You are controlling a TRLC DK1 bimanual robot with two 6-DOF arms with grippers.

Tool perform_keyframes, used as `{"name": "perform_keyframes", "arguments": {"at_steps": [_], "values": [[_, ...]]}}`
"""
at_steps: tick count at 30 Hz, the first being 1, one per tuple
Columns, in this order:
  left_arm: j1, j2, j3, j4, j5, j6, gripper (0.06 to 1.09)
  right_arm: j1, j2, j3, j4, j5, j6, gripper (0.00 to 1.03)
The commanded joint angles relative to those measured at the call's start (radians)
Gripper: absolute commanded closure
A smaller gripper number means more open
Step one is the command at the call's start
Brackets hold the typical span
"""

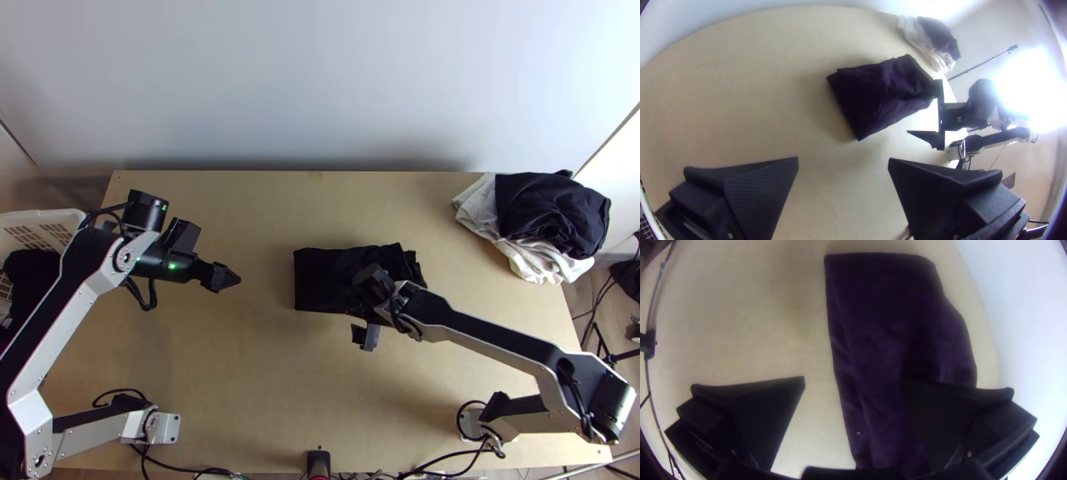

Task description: Fold the t-shirt

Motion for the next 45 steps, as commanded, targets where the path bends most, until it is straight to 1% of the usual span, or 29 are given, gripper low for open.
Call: {"name": "perform_keyframes", "arguments": {"at_steps": [1,4,11,12,13,16,17,19,20,22,23,27,29,32,36,45], "values": [[0.03,-0.022,-0.019,-0.009,-0.001,0.003,0.11,-0.002,0.06,-0.035,0.126,0.034,-0.01,0.03],[0.036,-0.02,-0.019,-0.009,-0.001,0.009,0.11,-0.014,0.076,-0.033,0.151,0.047,-0.013,0.03],[0.045,-0.017,-0.025,-0.011,0.001,0.018,0.11,-0.019,0.119,-0.044,0.218,0.112,-0.022,0.04],[0.045,-0.019,-0.025,-0.009,0.001,0.02,0.11,-0.019,0.127,-0.044,0.229,0.121,-0.016,0.05],[0.047,-0.019,-0.026,-0.009,0.001,0.021,0.11,-0.019,0.135,-0.043,0.231,0.13,-0.007,0.08],[0.057,-0.022,-0.031,-0.011,0.001,0.027,0.11,-0.019,0.153,-0.035,0.237,0.144,0.009,0.22],[0.06,-0.022,-0.033,-0.012,0.001,0.029,0.11,-0.019,0.155,-0.033,0.237,0.144,0.012,0.31],[0.065,-0.026,-0.036,-0.012,0.001,0.037,0.11,-0.017,0.152,-0.039,0.252,0.147,0.013,0.54],[0.067,-0.028,-0.039,-0.014,0.001,0.04,0.11,-0.017,0.149,-0.043,0.261,0.15,0.013,0.67],[0.071,-0.029,-0.04,-0.015,0.001,0.044,0.11,-0.016,0.141,-0.047,0.277,0.161,0.013,0.97],[0.073,-0.029,-0.04,-0.015,0.001,0.047,0.11,-0.017,0.138,-0.047,0.277,0.164,0.015,1.0],[0.08,-0.031,-0.036,-0.015,0.004,0.049,0.11,-0.026,0.095,-0.05,0.272,0.185,0.023,1.0],[0.085,-0.035,-0.034,-0.015,0.005,0.049,0.11,-0.057,0.052,-0.027,0.251,0.189,0.042,1.0],[0.091,-0.039,-0.039,-0.018,0.007,0.052,0.11,-0.124,-0.005,0.022,0.179,0.193,0.065,1.0],[0.093,-0.037,-0.04,-0.02,0.007,0.053,0.11,-0.22,-0.077,0.114,0.126,0.192,0.069,1.0],[0.093,-0.022,-0.031,-0.017,0.007,0.052,0.11,-0.394,-0.158,0.327,0.1,0.189,0.07,1.0]]}}
